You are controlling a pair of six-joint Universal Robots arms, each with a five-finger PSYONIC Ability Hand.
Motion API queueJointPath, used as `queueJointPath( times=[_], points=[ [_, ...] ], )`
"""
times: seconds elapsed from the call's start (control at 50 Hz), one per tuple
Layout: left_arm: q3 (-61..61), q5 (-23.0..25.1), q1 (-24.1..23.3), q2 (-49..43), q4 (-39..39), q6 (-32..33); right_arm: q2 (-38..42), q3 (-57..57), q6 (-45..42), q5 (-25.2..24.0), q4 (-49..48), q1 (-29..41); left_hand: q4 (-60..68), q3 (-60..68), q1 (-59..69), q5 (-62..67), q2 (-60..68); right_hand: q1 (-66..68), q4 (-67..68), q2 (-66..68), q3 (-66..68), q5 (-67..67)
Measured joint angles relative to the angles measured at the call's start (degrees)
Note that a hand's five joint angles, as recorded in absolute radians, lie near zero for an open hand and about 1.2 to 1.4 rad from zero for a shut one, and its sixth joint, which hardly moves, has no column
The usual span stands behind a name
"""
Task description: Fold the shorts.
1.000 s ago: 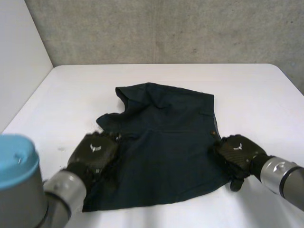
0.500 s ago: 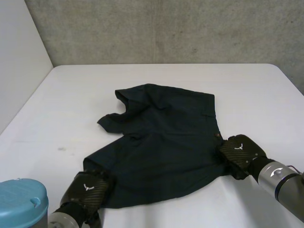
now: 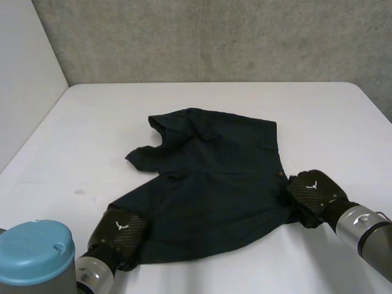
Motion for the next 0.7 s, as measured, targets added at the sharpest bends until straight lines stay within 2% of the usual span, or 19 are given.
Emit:
queueJointPath(
  times=[0.04,0.06,0.1,0.12,0.16,0.18,0.28,0.4,0.5,0.7],
  points=[
    [0.24,-0.02,0.02,0.45,-0.06,0.26,-0.41,-0.03,-0.01,0.08,0.09,0.01,0.0,0.0,0.0,0.0,0.0,0.0,0.0,0.0,0.0,0.0],
    [0.32,-0.02,0.03,0.66,-0.07,0.32,-1.29,-0.12,-0.01,0.19,0.35,0.02,15.58,15.5,12.58,15.45,15.54,0.0,0.0,0.0,0.0,0.0],
    [0.65,-0.05,0.09,2.02,-0.2,0.48,-2.73,-0.37,-0.02,0.3,0.93,0.07,15.58,15.5,12.58,15.45,15.54,0.0,0.0,0.0,0.0,0.0],
    [1.04,-0.05,0.22,3.9,-0.4,0.57,-3.83,-0.68,-0.03,0.36,1.51,0.12,23.73,23.55,19.95,23.63,23.9,0.0,0.0,0.0,0.0,0.0],
    [1.63,0.0,0.42,6.52,-0.86,0.71,-6.67,-1.98,-0.05,0.42,3.53,0.28,23.73,23.55,19.95,23.63,23.9,1.4,0.0,0.0,0.0,0.0],
    [2.17,0.06,0.55,8.47,-1.36,0.87,-8.13,-2.87,-0.06,0.45,4.91,0.36,28.57,28.04,24.56,28.13,28.19,1.4,0.0,0.0,0.0,0.0],
    [5.85,0.52,0.94,16.64,-4.6,1.85,-14.41,-8.52,-0.03,0.45,12.6,0.63,28.71,28.12,24.76,28.15,28.28,1.4,0.02,0.0,0.0,0.0],
    [11.76,0.98,1.37,21.97,-8.63,2.62,-18.38,-16.41,-0.06,0.49,21.26,0.87,28.73,28.12,24.78,28.15,28.28,2.72,0.02,0.0,0.0,0.01],
    [14.51,1.38,1.71,20.72,-10.17,2.76,-16.92,-20.52,-0.13,1.01,24.64,1.58,28.74,28.12,24.82,28.15,28.28,2.81,0.04,0.0,0.0,0.21],
    [17.86,1.7,5.1,5.47,-10.65,4.05,-4.25,-24.08,-1.19,5.45,28.1,4.38,28.73,28.12,24.92,28.15,28.28,3.25,0.04,0.0,0.0,0.22]
  ],
)
